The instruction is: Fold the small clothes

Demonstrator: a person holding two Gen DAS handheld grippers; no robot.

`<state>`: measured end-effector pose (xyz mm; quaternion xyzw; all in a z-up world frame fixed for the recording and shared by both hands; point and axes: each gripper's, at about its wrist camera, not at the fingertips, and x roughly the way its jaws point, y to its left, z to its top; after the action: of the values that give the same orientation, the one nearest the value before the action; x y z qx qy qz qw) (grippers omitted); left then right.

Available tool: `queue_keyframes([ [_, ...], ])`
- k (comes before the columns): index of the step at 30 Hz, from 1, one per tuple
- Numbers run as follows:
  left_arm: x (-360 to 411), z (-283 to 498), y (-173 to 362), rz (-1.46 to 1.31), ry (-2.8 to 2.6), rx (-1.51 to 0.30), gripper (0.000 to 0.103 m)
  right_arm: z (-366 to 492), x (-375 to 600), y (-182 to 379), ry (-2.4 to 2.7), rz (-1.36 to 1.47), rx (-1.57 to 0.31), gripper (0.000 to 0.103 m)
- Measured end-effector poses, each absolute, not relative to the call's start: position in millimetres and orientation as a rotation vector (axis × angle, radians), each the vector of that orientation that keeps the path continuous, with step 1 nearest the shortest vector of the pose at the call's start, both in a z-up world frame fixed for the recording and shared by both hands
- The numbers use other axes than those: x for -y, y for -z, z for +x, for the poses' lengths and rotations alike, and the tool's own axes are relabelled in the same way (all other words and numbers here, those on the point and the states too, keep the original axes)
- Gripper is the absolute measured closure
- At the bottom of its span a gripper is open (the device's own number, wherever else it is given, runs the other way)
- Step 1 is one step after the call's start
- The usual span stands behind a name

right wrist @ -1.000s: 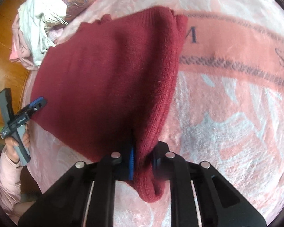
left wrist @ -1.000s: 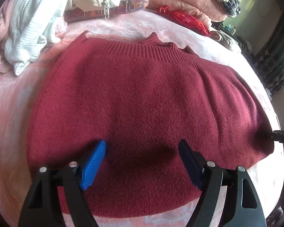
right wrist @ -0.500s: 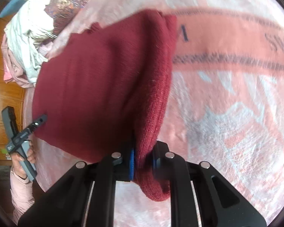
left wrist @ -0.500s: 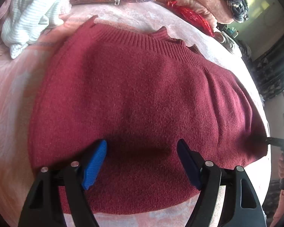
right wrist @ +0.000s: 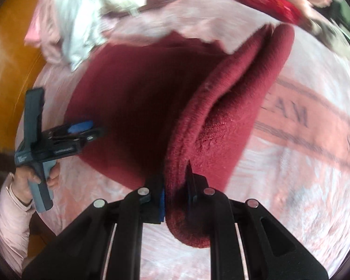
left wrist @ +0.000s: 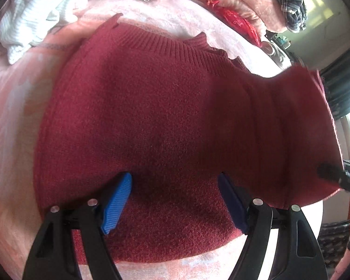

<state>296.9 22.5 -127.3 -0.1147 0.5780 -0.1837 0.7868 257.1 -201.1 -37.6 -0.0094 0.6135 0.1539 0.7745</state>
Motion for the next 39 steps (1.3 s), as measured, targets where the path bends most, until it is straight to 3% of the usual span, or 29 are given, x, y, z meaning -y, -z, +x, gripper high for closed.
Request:
queue_keyframes([
  [8, -28.3, 300.1, 128.4, -0.307, 0.416, -1.246, 0.026, 255.2, 144.5, 91.8, -0.35, -0.194, -1.398, 0.087],
  [9, -27.8, 300.0, 128.6, -0.303, 0.416, -1.244, 0.026, 255.4, 143.2, 95.9, -0.352, -0.204, -1.4, 0.082],
  [11, -25.8, 300.1, 129.3, -0.293, 0.417, -1.239, 0.026, 253.8, 143.0, 98.0, -0.399, -0.176, -1.403, 0.06],
  [13, -25.3, 299.6, 129.1, -0.288, 0.42, -1.234, 0.025, 249.6, 147.4, 89.2, -0.443, -0.139, -1.391, 0.056],
  [23, -12.7, 290.2, 104.8, -0.458, 0.457, -1.215, 0.026, 222.9, 245.4, 30.8, -0.394, 0.083, -1.27, 0.058],
  [39, 75.9, 296.5, 108.3, -0.469, 0.535, -1.247, 0.025, 222.4, 337.5, 104.9, -0.282, 0.241, -1.342, 0.059],
])
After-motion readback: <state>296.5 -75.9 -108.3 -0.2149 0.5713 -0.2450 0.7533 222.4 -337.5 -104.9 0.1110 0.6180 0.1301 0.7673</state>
